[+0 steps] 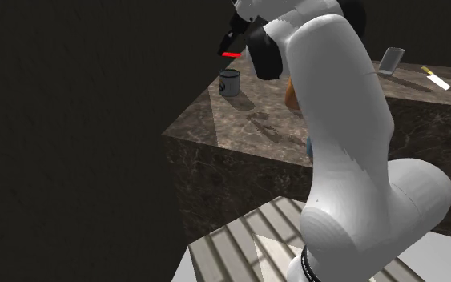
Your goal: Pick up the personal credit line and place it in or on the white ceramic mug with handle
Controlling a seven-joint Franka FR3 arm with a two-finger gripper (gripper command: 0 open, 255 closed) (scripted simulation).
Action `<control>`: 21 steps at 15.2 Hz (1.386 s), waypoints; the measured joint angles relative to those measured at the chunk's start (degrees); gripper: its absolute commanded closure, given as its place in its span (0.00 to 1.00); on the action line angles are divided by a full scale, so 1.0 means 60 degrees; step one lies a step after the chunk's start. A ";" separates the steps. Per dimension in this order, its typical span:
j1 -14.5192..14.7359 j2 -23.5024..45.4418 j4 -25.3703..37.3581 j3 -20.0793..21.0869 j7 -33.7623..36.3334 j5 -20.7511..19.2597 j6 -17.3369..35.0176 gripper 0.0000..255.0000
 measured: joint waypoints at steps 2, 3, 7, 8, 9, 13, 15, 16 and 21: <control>-0.0079 0.0164 0.0067 0.0046 -0.0077 0.0062 0.0059 1.00; -0.0069 0.0190 -0.0003 0.0059 -0.0137 0.0083 0.0126 1.00; 0.0045 0.0206 -0.0483 0.0091 -0.0445 0.0162 0.0489 1.00; 0.0113 0.0168 -0.0673 0.0092 -0.0526 0.0175 0.0606 1.00; 0.0117 0.0204 -0.0720 0.0108 -0.0580 0.0199 0.0671 1.00; 0.0197 0.0260 -0.1117 0.0157 -0.0864 0.0299 0.1006 1.00; 0.0233 0.0297 -0.1239 0.0186 -0.0968 0.0356 0.1162 1.00; 0.0243 0.0281 -0.1278 0.0187 -0.0996 0.0365 0.1187 1.00; 0.0255 0.0270 -0.1316 0.0184 -0.1027 0.0382 0.1219 1.00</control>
